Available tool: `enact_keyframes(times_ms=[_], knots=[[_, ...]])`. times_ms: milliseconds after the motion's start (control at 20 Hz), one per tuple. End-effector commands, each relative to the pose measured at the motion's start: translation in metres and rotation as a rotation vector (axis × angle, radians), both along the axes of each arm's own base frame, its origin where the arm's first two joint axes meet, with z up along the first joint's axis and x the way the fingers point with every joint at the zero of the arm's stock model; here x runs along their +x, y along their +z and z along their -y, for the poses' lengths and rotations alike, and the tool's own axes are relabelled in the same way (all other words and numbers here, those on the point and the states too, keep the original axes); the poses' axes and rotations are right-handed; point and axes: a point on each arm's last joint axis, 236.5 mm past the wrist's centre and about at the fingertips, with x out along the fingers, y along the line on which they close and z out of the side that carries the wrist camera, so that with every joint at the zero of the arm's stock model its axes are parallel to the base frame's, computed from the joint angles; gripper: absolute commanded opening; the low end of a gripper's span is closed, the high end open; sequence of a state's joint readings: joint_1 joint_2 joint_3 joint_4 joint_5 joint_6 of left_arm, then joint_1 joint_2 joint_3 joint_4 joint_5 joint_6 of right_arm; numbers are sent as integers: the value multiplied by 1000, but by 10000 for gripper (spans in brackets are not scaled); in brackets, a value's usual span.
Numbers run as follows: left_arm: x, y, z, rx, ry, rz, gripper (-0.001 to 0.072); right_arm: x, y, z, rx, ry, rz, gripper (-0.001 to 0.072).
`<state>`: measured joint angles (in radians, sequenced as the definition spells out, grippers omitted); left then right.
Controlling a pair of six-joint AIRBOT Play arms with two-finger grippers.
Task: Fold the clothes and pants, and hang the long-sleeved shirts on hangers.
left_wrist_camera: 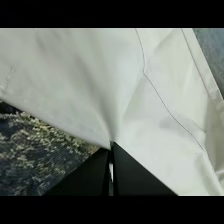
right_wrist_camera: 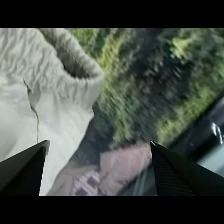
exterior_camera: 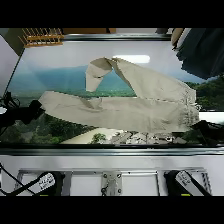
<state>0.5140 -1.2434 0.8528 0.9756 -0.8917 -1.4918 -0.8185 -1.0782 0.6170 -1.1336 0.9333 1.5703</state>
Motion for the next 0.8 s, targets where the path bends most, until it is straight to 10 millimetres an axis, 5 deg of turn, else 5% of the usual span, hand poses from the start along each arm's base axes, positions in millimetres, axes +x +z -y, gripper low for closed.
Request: enact_keyframes(times_ms=[0,450,550,600,750], knots=[[0,0,0,3,2,4,3,22,-20,7,-23,9,61,716],[1,0,-2,7,7,9,4,65,-41,-13,-55,141,132,697],[2,1,-3,10,13,14,4,76,-35,-16,-84,202,151,218],[4,2,-4,7,25,18,3,86,-27,-17,-93,226,169,58],[34,31,-16,10,56,76,2,133,30,-32,-102,346,265,12]])
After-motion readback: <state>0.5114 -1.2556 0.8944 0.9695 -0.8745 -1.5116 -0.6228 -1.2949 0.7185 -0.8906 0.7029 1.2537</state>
